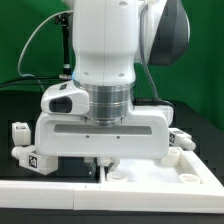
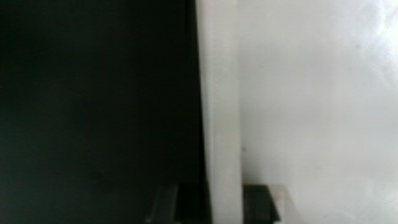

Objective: Assemble one leg

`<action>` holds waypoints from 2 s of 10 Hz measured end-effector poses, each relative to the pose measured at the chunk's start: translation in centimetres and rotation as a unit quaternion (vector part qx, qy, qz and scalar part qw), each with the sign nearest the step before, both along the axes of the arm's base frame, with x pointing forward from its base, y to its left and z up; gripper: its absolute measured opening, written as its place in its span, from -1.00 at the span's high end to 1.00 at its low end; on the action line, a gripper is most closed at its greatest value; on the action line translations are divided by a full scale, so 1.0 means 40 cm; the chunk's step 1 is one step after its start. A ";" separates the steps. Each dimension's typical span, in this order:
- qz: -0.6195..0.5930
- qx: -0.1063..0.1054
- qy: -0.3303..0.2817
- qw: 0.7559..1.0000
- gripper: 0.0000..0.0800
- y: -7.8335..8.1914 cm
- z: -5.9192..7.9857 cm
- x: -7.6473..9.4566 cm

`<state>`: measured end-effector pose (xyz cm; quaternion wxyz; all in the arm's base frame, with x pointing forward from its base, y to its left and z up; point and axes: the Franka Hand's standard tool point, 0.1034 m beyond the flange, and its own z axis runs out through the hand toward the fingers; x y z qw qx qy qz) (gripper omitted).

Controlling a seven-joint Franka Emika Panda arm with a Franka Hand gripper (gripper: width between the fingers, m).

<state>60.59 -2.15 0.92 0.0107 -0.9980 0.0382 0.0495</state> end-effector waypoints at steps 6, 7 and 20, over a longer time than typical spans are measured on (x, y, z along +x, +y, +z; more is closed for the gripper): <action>0.028 -0.005 -0.003 1.000 -0.31 -0.004 0.038 -0.008; 0.040 -0.003 -0.003 0.999 -0.53 -0.012 0.073 -0.027; 0.466 -0.037 -0.023 0.884 -0.62 -0.225 0.095 -0.061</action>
Offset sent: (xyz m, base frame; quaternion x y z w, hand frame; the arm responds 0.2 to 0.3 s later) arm 0.0000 0.0000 0.0000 0.0000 0.0000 0.0000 1.0000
